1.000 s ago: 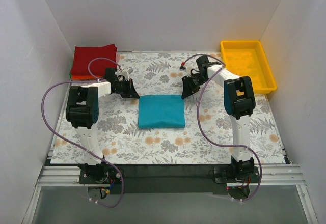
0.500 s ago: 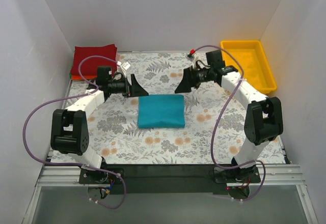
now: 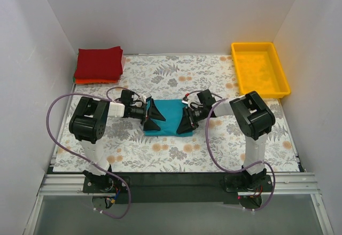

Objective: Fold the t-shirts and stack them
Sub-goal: Fold the tshirt

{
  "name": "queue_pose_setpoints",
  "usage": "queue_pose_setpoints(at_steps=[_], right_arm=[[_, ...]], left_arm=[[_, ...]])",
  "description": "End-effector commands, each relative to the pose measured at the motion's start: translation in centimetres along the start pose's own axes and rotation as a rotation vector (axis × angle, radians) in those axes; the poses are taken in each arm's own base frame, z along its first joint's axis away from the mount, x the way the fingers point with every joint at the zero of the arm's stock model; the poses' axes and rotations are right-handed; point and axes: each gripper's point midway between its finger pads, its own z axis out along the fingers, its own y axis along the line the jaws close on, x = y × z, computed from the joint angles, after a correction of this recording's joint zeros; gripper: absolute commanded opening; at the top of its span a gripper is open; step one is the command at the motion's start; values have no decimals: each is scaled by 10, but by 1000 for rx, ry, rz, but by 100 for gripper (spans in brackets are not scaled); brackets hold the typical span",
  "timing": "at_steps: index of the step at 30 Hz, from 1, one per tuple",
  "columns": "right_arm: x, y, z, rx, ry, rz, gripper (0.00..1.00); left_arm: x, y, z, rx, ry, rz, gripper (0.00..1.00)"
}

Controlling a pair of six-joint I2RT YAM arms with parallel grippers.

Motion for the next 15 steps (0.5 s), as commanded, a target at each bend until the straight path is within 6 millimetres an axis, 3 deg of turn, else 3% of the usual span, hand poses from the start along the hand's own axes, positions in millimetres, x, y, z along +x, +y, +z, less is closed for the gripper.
queue_pose_setpoints(at_steps=[1,5,7,9,10,15], right_arm=[[3,-19,-11,20,-37,39,30],[9,-27,-33,81,-53,19,1],[15,-24,-38,89,-39,-8,1],[15,-6,-44,64,-51,-48,1],[13,2,-46,53,-55,-73,1],[-18,59,-64,14,-115,-224,1]], left_arm=[[-13,54,-14,-132,-71,-129,89],[-16,50,-37,-108,-89,-72,90],[-12,22,-46,-59,-100,33,91],[-4,3,-52,-12,-97,105,93],[1,-21,-59,41,-94,164,93],[10,-69,-76,96,-113,326,92]])
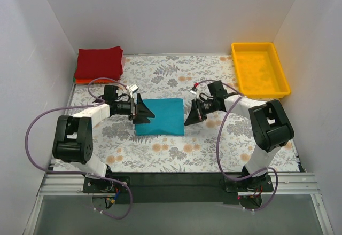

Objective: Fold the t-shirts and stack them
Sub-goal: Fold the tshirt

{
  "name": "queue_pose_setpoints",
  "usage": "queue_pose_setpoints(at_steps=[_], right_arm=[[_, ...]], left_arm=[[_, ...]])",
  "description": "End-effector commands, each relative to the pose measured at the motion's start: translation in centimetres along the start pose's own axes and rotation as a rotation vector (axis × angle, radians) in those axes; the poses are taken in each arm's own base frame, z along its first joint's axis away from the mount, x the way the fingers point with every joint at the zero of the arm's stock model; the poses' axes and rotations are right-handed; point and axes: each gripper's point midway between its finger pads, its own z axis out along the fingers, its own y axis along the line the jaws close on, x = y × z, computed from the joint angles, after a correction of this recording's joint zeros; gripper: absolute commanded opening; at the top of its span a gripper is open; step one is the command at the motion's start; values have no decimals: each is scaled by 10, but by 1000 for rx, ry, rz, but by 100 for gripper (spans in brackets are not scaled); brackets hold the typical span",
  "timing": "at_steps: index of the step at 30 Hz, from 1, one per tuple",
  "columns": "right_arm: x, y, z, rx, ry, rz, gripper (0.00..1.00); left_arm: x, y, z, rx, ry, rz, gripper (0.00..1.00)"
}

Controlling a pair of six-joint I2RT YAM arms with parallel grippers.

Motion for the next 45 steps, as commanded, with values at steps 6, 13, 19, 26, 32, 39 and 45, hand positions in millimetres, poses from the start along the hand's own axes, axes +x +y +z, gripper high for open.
queue_pose_setpoints(at_steps=[6,13,19,26,32,39,45], right_arm=[[-42,79,42,-136,30,-146,1],[-36,76,118,-190,130,-105,1],[-2,-10,136,-72,183,54,1],[8,-10,114,-61,163,58,1],[-14,39,58,-117,109,-144,1],[-118,47,12,-45,-112,-262,1],[-169,-4,25,-8,-165,-173,1]], left_arm=[[6,-57,-5,144,-12,93,68],[19,-52,-6,142,-20,92,61],[35,18,14,32,45,-121,63],[28,69,11,-68,46,-246,59],[17,3,-10,72,82,25,61],[-61,-17,-12,5,-92,171,56],[-125,11,3,-29,-230,82,53]])
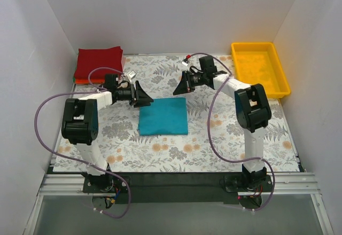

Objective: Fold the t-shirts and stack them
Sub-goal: Fold the tshirt

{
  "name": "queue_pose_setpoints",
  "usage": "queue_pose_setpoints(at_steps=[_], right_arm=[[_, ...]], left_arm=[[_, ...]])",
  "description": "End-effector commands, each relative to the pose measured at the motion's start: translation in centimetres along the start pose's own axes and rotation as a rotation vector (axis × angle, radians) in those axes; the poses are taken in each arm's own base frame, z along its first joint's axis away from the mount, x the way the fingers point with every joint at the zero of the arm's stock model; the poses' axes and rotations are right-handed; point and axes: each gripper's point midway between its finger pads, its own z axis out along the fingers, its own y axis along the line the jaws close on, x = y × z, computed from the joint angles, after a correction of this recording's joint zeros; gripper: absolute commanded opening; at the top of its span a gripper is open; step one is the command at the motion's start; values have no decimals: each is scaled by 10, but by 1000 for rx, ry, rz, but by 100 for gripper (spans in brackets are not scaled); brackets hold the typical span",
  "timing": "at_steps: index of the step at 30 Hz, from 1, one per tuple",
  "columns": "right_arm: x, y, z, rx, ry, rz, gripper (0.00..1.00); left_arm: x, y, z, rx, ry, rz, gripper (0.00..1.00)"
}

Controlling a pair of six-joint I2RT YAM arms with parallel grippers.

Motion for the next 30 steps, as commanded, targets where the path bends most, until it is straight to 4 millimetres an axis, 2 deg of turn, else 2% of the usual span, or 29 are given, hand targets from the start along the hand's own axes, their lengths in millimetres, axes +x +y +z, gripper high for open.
queue_pose_setpoints(at_steps=[1,3,5,7,8,10,13,14,15,16,17,18,19,20,21,22,24,25,26,27,28,29,30], right_arm=[[6,-46,19,46,11,89,1],[6,-65,19,68,-1,134,1],[15,-88,21,91,1,168,1],[23,-112,17,123,-4,203,1],[26,-119,15,135,-7,211,1],[29,-136,8,173,-18,222,1],[24,-150,-6,217,-47,203,1],[20,-150,-11,221,-56,196,1],[14,-152,-19,230,-72,186,1],[5,-144,-26,229,-87,161,1],[0,-138,-32,226,-97,146,1],[-5,-129,-36,224,-101,130,1],[-18,-108,-44,209,-121,83,12],[-23,-95,-47,195,-129,68,25],[-24,-82,-50,181,-133,54,42],[-35,-57,-57,164,-149,-8,47],[-36,-32,-59,169,-145,-83,53],[-40,-12,-66,195,-149,-125,53],[-36,1,-60,206,-122,-219,54],[-32,9,-58,232,-101,-259,56],[-37,16,-61,308,-100,-330,57],[-22,20,-57,343,-43,-315,57],[-11,26,-49,400,25,-424,57]], left_arm=[[-46,19,10,-46,-146,-28,52],[-57,43,18,-75,-163,-59,52],[-61,65,24,-96,-176,-83,53],[-61,77,28,-102,-179,-132,54],[-58,90,33,-109,-175,-166,54],[-52,96,35,-103,-168,-238,54],[-46,89,31,-69,-164,-235,54],[-47,86,25,-67,-169,-221,58],[-54,70,17,-58,-183,-173,60],[-65,65,10,-79,-200,-59,64],[-66,69,2,-146,-209,-60,75],[-73,60,-5,-177,-231,9,80],[-90,46,-30,-230,-296,155,86],[-94,37,-41,-267,-319,202,94],[-98,36,-52,-332,-344,239,94],[-103,14,-65,-349,-374,304,94],[-102,4,-87,-385,-396,293,94],[-101,-6,-95,-375,-409,288,94],[-99,-15,-114,-375,-444,253,94],[-97,-22,-123,-369,-461,254,94],[-94,-29,-130,-357,-464,253,94],[-90,-33,-144,-386,-491,235,94],[-86,-26,-152,-452,-509,190,94]])
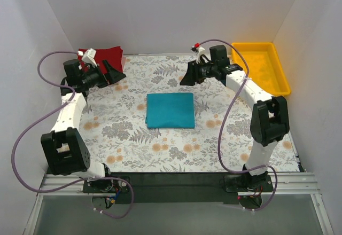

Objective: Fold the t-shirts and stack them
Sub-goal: Fold the tshirt

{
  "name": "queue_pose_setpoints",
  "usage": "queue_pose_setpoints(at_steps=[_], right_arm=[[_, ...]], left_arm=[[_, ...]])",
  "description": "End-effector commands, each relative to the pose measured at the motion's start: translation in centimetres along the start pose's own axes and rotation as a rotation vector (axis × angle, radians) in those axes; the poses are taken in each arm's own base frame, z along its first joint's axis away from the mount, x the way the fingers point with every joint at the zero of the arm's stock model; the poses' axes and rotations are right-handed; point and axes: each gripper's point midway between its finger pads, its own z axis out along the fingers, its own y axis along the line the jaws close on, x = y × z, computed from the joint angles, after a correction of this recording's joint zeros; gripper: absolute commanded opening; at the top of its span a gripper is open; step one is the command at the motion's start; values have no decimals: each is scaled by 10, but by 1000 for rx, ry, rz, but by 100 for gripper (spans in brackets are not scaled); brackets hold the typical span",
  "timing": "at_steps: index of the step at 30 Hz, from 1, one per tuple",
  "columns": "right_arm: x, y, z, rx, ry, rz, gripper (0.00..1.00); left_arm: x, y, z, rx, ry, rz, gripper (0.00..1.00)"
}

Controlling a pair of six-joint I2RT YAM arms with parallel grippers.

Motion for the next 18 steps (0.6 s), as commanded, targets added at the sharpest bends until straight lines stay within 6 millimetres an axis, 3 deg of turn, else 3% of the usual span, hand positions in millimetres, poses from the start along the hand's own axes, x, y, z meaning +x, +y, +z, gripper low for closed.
queue_pose_setpoints(at_steps=[1,2,4,5,7,8,10,12,13,15,18], right_arm=[[28,30,9,137,154,-291,57],[44,50,21,138,207,-356,56],[56,54,27,227,250,-499,56],[73,72,39,213,288,-561,56],[87,77,51,241,328,-611,56],[96,94,61,222,341,-645,56],[110,94,77,260,385,-690,55],[122,111,92,238,408,-742,52],[130,103,99,281,434,-763,51],[138,114,112,264,447,-789,47],[156,112,125,288,491,-825,44]], left_arm=[[10,15,-29,-156,20,-55,94],[14,17,-37,-190,28,-71,95],[14,16,-49,-232,14,-68,94],[20,24,-54,-292,26,-100,95],[29,33,-59,-344,41,-157,95],[37,37,-61,-365,62,-188,95],[49,44,-60,-377,99,-227,95],[59,47,-58,-377,125,-263,95],[63,49,-57,-375,135,-275,95],[67,52,-55,-379,141,-290,95],[72,62,-53,-406,151,-304,95]])
